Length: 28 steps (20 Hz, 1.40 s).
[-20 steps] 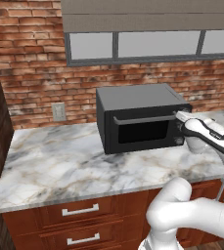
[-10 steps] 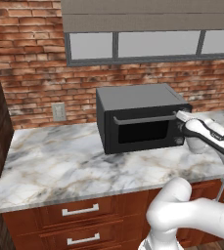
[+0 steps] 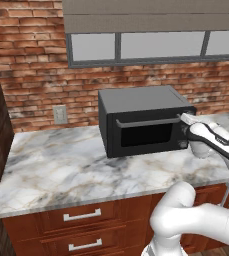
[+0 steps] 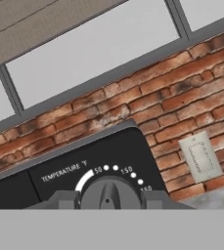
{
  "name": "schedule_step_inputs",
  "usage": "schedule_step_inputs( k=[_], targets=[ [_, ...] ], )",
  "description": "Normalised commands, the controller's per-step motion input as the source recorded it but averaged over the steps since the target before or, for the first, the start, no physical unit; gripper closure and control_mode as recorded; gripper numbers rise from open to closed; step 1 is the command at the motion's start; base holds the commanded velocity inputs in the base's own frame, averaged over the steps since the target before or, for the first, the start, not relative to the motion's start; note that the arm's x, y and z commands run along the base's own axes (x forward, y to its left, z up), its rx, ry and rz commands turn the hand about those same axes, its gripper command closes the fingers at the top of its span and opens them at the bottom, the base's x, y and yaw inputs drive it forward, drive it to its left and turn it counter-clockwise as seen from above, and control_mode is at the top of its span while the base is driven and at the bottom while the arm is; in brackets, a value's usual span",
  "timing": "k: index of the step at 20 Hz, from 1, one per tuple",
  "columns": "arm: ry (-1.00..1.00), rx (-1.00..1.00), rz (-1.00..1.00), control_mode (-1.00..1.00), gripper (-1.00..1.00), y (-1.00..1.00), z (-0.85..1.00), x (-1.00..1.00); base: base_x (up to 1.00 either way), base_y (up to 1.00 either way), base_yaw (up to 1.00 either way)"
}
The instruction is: Pull the toaster oven rack outwards. Pick up the baguette from the plate and place it on the toaster oven rack. Close the toaster oven door fully and set the temperature to the lowest setting.
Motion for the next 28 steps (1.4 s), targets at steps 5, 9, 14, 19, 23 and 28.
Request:
schedule_step_inputs(
  k=[5, 9, 14, 19, 23, 28],
  targets=[
    [0.05, 0.04, 0.05, -1.0, 1.0, -0.29, 0.0, 0.14, 0.0, 0.0, 0.0],
    [0.14, 0.07, 0.12, -1.0, 1.0, -0.36, 0.0, 0.11, 0.0, 0.0, 0.0],
    [0.09, 0.06, 0.14, -1.0, 1.0, -0.2, 0.0, 0.08, 0.0, 0.0, 0.0],
    [0.01, -0.01, 0.02, -1.0, 1.0, 0.04, 0.0, 0.0, 0.0, 0.0, 0.0],
    [0.0, -0.2, -0.19, -1.0, 1.0, 0.22, 0.0, 0.0, 0.0, 0.0, 0.0],
    [0.07, -0.19, -0.17, -1.0, 1.0, -0.07, 0.01, 0.13, 0.0, 0.0, 0.0]
  ],
)
